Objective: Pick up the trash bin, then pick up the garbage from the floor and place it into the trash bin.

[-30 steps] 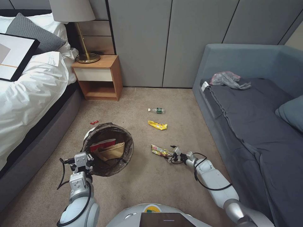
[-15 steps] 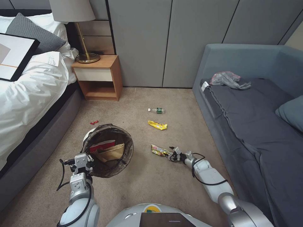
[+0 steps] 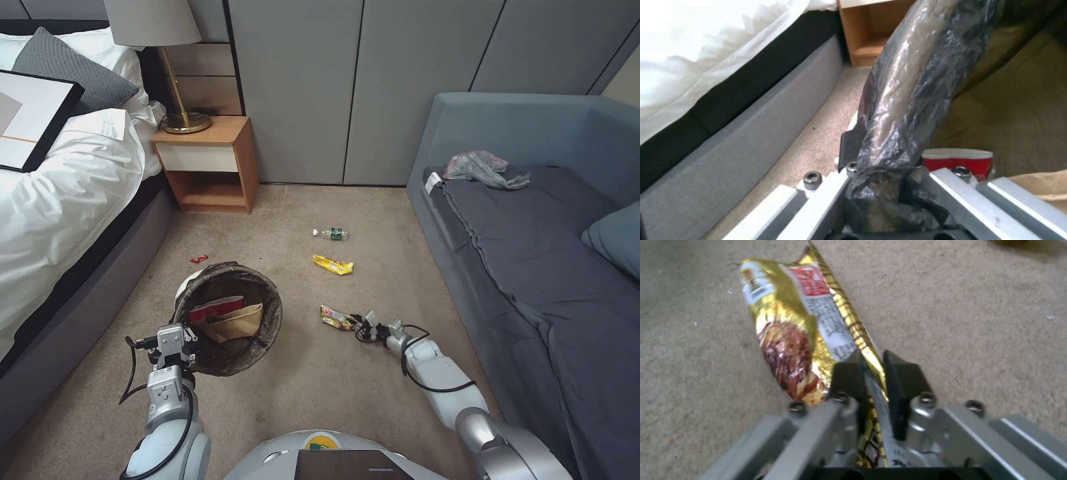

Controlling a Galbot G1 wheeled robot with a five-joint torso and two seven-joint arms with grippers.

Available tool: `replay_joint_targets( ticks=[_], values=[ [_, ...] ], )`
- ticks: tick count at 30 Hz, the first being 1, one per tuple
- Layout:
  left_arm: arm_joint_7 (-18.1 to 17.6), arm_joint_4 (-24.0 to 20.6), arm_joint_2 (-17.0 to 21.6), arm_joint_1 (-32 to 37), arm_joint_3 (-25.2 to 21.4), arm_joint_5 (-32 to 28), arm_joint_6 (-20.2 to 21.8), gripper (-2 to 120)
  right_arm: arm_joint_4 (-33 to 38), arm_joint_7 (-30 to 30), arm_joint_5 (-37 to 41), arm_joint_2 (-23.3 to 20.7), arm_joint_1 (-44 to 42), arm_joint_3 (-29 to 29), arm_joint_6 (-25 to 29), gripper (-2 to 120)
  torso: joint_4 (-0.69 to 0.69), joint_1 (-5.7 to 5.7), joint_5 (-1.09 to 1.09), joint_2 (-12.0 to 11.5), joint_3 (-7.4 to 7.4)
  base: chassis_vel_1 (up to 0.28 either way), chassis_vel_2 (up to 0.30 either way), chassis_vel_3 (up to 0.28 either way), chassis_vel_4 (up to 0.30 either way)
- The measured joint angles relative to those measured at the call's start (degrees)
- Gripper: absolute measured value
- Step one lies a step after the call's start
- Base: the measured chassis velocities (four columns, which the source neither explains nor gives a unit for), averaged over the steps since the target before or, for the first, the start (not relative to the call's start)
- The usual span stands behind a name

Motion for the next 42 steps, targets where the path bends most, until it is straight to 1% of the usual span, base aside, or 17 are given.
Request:
replay_joint_targets(
  ticks=[1, 2, 3, 19, 25, 27, 30, 32, 33, 36, 37, 40, 41, 42],
  values=[
    [0.0, 0.0, 0.0, 0.0, 0.0, 0.0, 0.0, 0, 0.0, 0.0, 0.0, 0.0, 0.0, 0.0, 0.0, 8, 0.00, 0.00, 0.00, 0.0, 0.00, 0.000, 0.000, 0.000, 0.000],
    [0.0, 0.0, 0.0, 0.0, 0.0, 0.0, 0.0, 0, 0.0, 0.0, 0.0, 0.0, 0.0, 0.0, 0.0, 7, 0.00, 0.00, 0.00, 0.0, 0.00, 0.000, 0.000, 0.000, 0.000],
    [0.0, 0.0, 0.0, 0.0, 0.0, 0.0, 0.0, 0, 0.0, 0.1, 0.0, 0.0, -0.1, 0.0, 0.0, 0, 0.00, 0.00, 0.00, 0.0, 0.00, 0.000, 0.000, 0.000, 0.000],
    [-0.1, -0.1, -0.1, 0.0, 0.0, 0.0, -0.1, 0, 0.0, 0.4, 0.6, -0.2, -0.9, 0.2, 0.3, 0, 0.00, 0.00, 0.00, 0.0, 0.00, 0.000, 0.000, 0.000, 0.000],
    [-0.1, -0.2, -0.1, -0.2, 0.1, 0.0, -0.1, 0, 0.5, 0.5, 0.7, -0.2, -1.2, 0.3, 0.8, 0, 0.00, 0.00, 0.00, 0.0, 0.00, 0.000, 0.000, 0.000, 0.000],
    [-0.1, -0.2, -0.1, -0.3, 0.1, 0.0, -0.1, 0, 1.0, 1.4, 0.9, -0.3, -1.3, 0.4, 1.6, 0, 0.00, 0.00, 0.00, 0.0, 0.00, 0.000, 0.000, 0.000, 0.000],
    [-0.1, -0.2, 0.0, -0.3, 0.1, 0.0, -0.1, 0, 3.6, 2.7, 1.9, -0.5, -2.5, 0.5, 2.0, 0, 0.00, 0.00, 0.00, 0.0, 0.00, 0.000, 0.000, 0.000, 0.000],
    [-0.1, 0.0, 0.0, -0.5, 0.3, 0.0, -0.1, 0, 9.1, 4.6, 3.8, -1.0, -5.6, 0.5, 2.2, 0, 0.00, 0.00, 0.00, 0.0, 0.00, 0.000, 0.000, 0.000, 0.000],
    [-0.1, 0.0, 0.0, -0.5, 0.3, 0.0, -0.1, 0, 9.1, 4.6, 3.8, -1.0, -5.6, 0.5, 2.2, 0, 0.00, 0.00, 0.00, 0.0, 0.00, 0.000, 0.000, 0.000, 0.000],
    [-0.1, 1.0, 0.2, -0.7, 0.4, -0.2, -0.1, 0, 16.0, 6.1, 6.4, -1.7, -9.1, 0.7, 2.4, 0, -0.01, 0.00, 0.00, 0.0, 0.00, 0.000, 0.000, 0.000, 0.000],
    [-0.1, 1.0, 0.2, -0.7, 0.4, -0.2, -0.1, 0, 16.0, 6.1, 6.4, -1.7, -9.1, 0.7, 2.4, 0, -0.01, 0.00, 0.00, 0.0, 0.00, 0.000, 0.000, 0.000, 0.000],
    [-0.1, 1.2, 0.3, -0.8, 0.5, -0.2, -0.1, 0, 21.5, 6.7, 8.3, -2.5, -11.5, 1.4, 2.4, 0, 0.00, 0.00, 0.00, 0.0, 0.00, 0.000, 0.000, 0.000, 0.000],
    [-0.1, 1.2, 0.3, -0.8, 0.5, -0.2, -0.1, 0, 21.5, 6.7, 8.3, -2.5, -11.5, 1.4, 2.4, 0, 0.00, 0.00, 0.00, 0.0, 0.00, 0.000, 0.000, 0.000, 0.000],
    [-0.1, 1.2, 0.3, -0.8, 0.6, -0.2, -0.1, 0, 25.0, 7.2, 9.5, -3.0, -12.8, 2.0, 2.4, 0, 0.00, 0.00, 0.00, 0.0, 0.00, 0.000, 0.000, 0.000, 0.000]
  ],
)
